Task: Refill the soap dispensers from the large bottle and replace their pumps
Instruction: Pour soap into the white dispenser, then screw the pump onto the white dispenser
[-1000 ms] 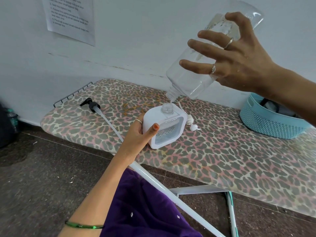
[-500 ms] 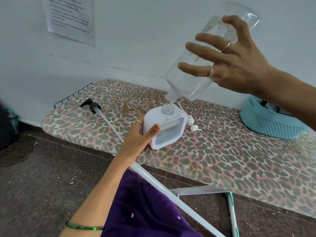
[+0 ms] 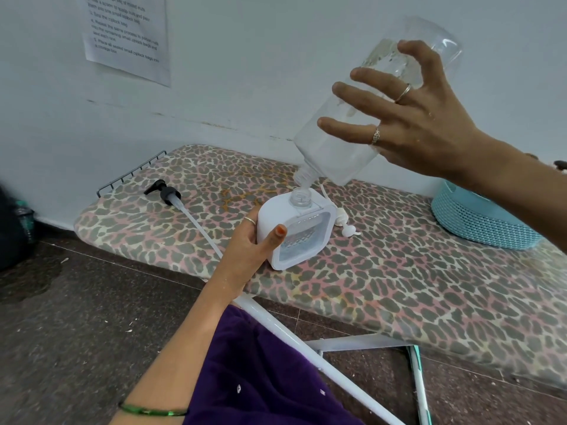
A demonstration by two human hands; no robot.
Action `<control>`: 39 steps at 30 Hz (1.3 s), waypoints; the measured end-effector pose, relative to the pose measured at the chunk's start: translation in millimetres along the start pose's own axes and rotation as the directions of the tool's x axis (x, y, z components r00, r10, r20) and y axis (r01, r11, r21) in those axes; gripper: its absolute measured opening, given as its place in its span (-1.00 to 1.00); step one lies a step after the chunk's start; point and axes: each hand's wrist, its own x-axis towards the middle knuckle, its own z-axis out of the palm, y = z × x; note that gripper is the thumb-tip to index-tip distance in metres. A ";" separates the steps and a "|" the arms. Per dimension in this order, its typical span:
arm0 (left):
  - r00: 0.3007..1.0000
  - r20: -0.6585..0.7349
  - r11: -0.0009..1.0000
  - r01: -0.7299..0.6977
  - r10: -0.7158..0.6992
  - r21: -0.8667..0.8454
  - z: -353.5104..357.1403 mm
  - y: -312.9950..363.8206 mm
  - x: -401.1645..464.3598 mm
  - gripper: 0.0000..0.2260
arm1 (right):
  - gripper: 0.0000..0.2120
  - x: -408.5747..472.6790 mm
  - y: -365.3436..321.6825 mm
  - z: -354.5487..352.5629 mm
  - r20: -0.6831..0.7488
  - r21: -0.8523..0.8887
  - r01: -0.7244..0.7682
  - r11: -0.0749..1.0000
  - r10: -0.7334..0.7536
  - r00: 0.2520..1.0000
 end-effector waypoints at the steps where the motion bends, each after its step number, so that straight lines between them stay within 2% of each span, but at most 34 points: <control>1: 1.000 -0.003 1.000 0.000 0.000 0.000 0.1 -0.1 0.3 -0.26 | -0.53 -0.8 -1.7 0.5 0.002 0.010 0.002 1.000 -0.002 1.000; 8: 1.000 0.004 1.000 -0.002 0.002 -0.001 1.5 1.8 -2.5 -0.29 | -0.42 -12.0 -18.7 3.3 0.098 0.212 -0.162 0.964 0.144 0.985; 11: 1.000 0.006 1.000 0.002 -0.002 0.011 3.2 5.9 -4.2 -0.20 | -0.35 -20.8 -33.7 3.6 0.197 0.413 -0.343 0.844 0.285 0.938; 13: 1.000 -0.005 1.000 0.000 0.000 0.024 2.3 4.9 -3.9 -0.21 | -0.32 -27.4 -44.8 2.2 0.297 0.535 -0.490 0.688 0.391 0.871; 16: 1.000 -0.016 0.999 0.017 -0.016 0.042 1.6 2.9 -2.1 -0.27 | -0.28 -39.1 -61.3 -4.3 0.500 0.654 -0.690 0.311 0.507 0.702; 18: 0.999 -0.028 0.998 0.039 -0.037 0.044 1.8 2.9 -2.0 -0.27 | -0.28 -51.1 -71.1 -4.0 0.599 0.654 -0.753 0.067 0.561 0.571; 20: 0.999 -0.032 0.998 0.034 -0.032 0.058 2.2 2.5 -1.7 -0.29 | -0.31 -66.4 -80.2 -1.5 0.667 0.613 -0.782 -0.108 0.601 0.440; 23: 0.999 -0.031 0.998 0.021 -0.019 0.060 3.1 2.6 -1.4 -0.38 | -0.34 -94.3 -91.5 7.1 0.740 0.532 -0.753 -0.387 0.645 0.191; 26: 0.999 -0.035 0.998 0.029 -0.027 0.047 3.6 0.9 -1.1 -0.42 | -0.32 -119.2 -98.4 16.8 0.766 0.499 -0.597 -0.628 0.641 -0.034; 28: 0.999 -0.034 0.999 0.032 -0.031 0.035 3.1 0.1 -0.8 -0.47 | -0.32 -128.5 -102.9 21.2 0.777 0.479 -0.537 -0.694 0.620 -0.108; 30: 0.999 -0.040 0.999 0.032 -0.031 0.022 3.4 -0.2 0.3 -0.48 | -0.30 -134.8 -108.2 24.0 0.792 0.452 -0.522 -0.724 0.595 -0.140; 33: 0.998 -0.046 0.999 0.035 -0.034 0.022 3.8 0.1 0.0 -0.45 | -0.23 -138.6 -114.7 26.0 0.790 0.446 -0.535 -0.718 0.596 -0.141; 37: 0.999 -0.042 0.999 0.026 -0.024 0.030 3.1 -0.8 1.2 -0.41 | -0.40 -137.5 -118.1 26.2 0.774 0.451 -0.557 -0.697 0.616 -0.144; 39: 0.999 -0.045 0.999 0.020 -0.018 0.032 3.0 0.3 1.2 -0.37 | -0.38 -136.2 -117.8 24.2 0.779 0.451 -0.566 -0.691 0.614 -0.128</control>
